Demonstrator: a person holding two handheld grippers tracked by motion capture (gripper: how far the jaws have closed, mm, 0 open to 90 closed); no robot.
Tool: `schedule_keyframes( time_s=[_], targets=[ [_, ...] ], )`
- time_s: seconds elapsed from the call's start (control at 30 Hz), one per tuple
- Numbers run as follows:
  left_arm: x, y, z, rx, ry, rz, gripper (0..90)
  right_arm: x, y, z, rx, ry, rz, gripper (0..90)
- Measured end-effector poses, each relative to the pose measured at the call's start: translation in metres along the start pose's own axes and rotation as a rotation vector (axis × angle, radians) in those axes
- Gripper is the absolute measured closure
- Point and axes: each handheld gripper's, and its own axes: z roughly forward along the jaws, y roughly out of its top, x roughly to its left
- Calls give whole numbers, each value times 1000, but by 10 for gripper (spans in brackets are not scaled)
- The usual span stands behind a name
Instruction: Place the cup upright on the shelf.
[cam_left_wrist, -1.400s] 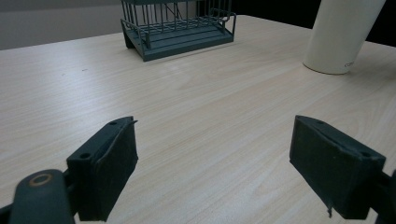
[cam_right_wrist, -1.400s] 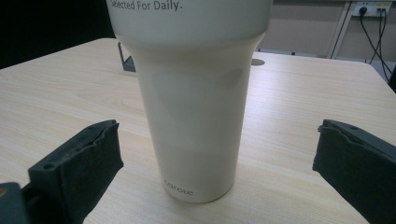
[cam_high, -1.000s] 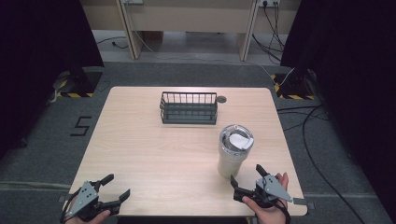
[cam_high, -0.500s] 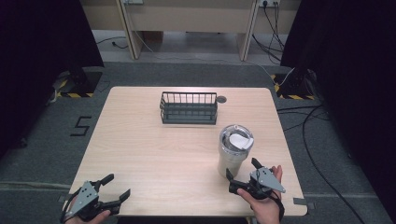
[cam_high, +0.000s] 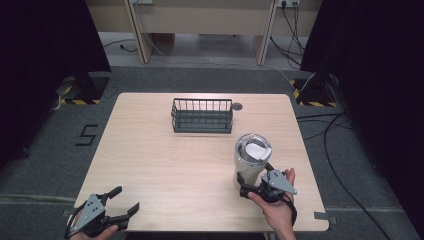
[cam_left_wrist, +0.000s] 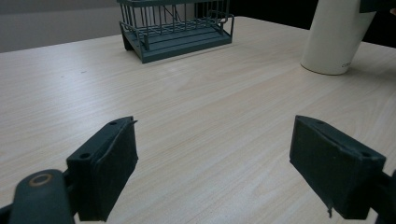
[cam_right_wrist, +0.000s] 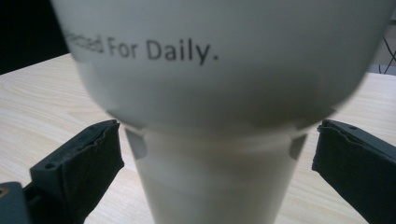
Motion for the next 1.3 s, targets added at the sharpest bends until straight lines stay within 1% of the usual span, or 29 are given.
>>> schedule_keyframes(
  time_s=[0.07, 0.13, 0.2, 0.3, 0.33, 0.43, 0.7, 0.93, 1.0, 1.1, 1.13, 1.2, 1.3],
  targets=[
    [0, 0, 0, 0, 0, 0, 144, 0, 0, 2, 3, 2, 3, 15],
    [0, 0, 0, 0, 0, 1, 144, -1, 1, 8, 3, 2, -4, 17],
    [0, 0, 0, 0, 0, 2, 144, 0, 1, 12, -3, 14, 6, 19],
    [0, 0, 0, -1, 0, -2, 144, -1, 2, 16, -3, 8, -7, 30],
    [0, 0, 0, -1, 0, -1, 144, -1, 2, 17, -3, 15, 2, 35],
    [0, 0, 0, 0, -1, 1, 144, 0, 1, 20, -8, 23, 4, 74],
    [0, 0, 0, 2, -2, 2, 144, -2, -1, 20, -21, 28, -4, 93],
    [0, 0, 0, 0, 1, -1, 144, -1, 2, 20, -3, 30, -5, 96],
    [0, 0, 0, 0, 0, -1, 144, 0, 4, 19, 6, 25, -20, 96],
    [1, 0, 0, 1, 0, -1, 144, 1, 6, 19, 18, 27, -26, 96],
    [1, 0, 0, 1, 0, -1, 144, 2, 7, 19, 20, 33, -15, 96],
    [0, 0, 0, 0, 1, -2, 144, 3, 9, 19, 19, 41, -11, 97],
    [0, 0, 0, 0, 1, -2, 144, 4, 12, 18, 15, 45, -14, 97]
  ],
)
